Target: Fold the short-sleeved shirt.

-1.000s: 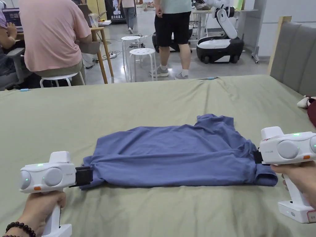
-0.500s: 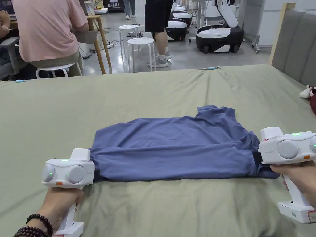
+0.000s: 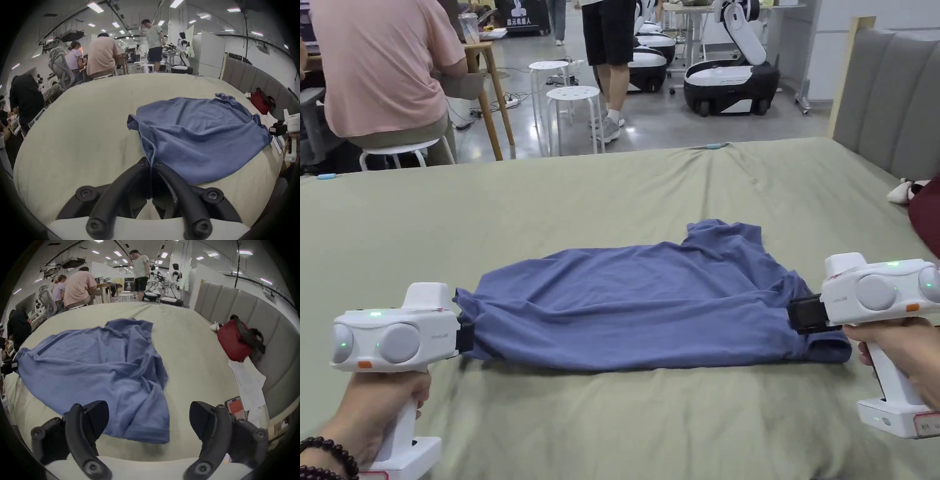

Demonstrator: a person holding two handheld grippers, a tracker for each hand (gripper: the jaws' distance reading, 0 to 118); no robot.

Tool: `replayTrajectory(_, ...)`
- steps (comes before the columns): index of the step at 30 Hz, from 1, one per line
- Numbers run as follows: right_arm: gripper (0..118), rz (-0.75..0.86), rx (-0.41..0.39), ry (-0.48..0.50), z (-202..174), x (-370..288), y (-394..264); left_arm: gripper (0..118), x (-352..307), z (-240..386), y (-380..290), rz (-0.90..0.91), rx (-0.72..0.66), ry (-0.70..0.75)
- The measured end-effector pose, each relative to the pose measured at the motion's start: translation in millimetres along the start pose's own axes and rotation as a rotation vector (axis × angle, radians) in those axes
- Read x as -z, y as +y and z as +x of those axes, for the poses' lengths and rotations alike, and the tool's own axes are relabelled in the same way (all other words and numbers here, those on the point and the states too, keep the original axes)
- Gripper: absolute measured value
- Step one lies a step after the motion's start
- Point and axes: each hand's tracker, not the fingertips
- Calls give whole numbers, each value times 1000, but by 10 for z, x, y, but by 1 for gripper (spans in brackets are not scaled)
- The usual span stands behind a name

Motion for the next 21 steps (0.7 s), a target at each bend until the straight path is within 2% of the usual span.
replayTrajectory(6,102,-63,45,-7,7,136,-139,3,49,9,31,-3,1,-3)
replayTrajectory(8,91,-121,67,16,101,438,-125,3,79,-4,16,-11,-8,-1)
replayTrajectory(9,80,-142,68,37,125,572,-114,3,94,-8,7,-18,-11,1)
replayTrajectory(10,58,-157,68,94,99,653,-114,3,107,-11,-5,-24,-12,3)
replayTrajectory(11,53,-134,45,56,52,670,-105,3,114,-11,-17,-29,-12,6)
replayTrajectory(12,44,-78,-49,-14,-122,485,-125,3,116,-12,-36,-32,-13,9)
replayTrajectory(13,16,-77,-91,53,-192,443,-132,3,119,-16,-51,-35,-12,8)
replayTrajectory(14,10,-73,-88,109,-225,440,-134,3,122,-21,-68,-39,-15,8)
replayTrajectory(15,10,-78,-63,34,-250,425,-137,3,118,-27,-80,-47,-23,10)
replayTrajectory(21,10,-41,-17,67,-107,108,-213,3,-133,-84,-144,-26,-38,-4)
